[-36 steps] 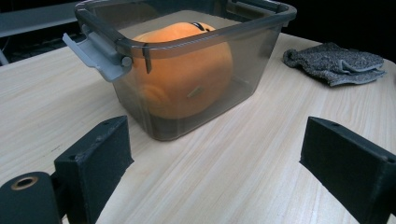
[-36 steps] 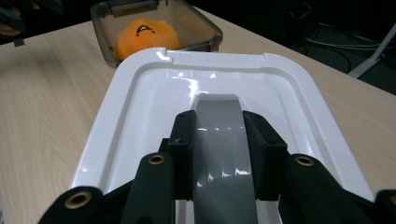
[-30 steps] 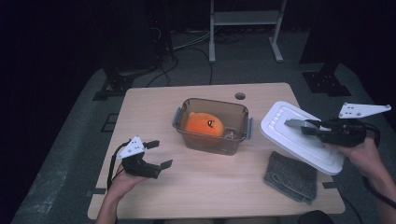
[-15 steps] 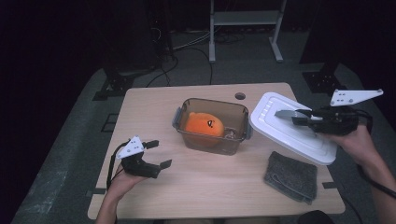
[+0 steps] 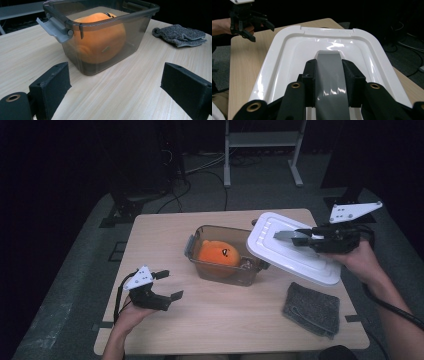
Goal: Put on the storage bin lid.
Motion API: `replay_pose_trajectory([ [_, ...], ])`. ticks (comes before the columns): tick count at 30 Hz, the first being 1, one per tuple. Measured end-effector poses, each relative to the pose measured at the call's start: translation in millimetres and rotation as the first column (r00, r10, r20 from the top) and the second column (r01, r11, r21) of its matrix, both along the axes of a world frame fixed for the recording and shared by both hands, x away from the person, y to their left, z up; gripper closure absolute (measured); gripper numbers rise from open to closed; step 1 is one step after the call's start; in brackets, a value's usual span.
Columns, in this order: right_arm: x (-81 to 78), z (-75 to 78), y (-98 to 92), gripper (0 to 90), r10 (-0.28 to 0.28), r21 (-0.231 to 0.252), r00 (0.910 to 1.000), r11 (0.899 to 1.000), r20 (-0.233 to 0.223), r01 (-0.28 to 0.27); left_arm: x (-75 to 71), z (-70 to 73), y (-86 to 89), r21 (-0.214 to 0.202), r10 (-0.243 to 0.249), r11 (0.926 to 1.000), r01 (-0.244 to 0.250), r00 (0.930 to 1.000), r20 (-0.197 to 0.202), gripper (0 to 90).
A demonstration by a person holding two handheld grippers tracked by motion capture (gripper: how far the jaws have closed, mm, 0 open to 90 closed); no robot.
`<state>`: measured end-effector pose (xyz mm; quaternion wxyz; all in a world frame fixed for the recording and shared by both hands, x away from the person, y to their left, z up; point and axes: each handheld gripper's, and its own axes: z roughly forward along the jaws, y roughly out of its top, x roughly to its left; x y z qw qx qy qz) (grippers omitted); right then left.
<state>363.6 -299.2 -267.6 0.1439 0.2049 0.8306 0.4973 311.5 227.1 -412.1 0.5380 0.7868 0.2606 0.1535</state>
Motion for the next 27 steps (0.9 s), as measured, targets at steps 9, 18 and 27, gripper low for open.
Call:
replay_pose_trajectory([
  [9,16.8,3.1,33.2,65.6,0.054,-0.004,0.9985,0.999,-0.006,-0.054,0.0,-1.1,0.3,0.001,-0.001,1.0000,0.001,1.0000,-0.006,7.8],
  [18,30.5,3.0,58.5,65.6,0.090,-0.009,0.9959,0.996,-0.012,-0.090,0.1,-0.7,2.6,-0.003,0.003,1.0000,-0.003,1.0000,-0.006,7.8],
  [27,40.5,3.2,80.6,65.6,0.123,-0.018,0.9923,0.992,-0.013,-0.124,0.3,-0.6,3.2,-0.005,-0.002,1.0000,0.002,1.0000,-0.005,7.8],
])
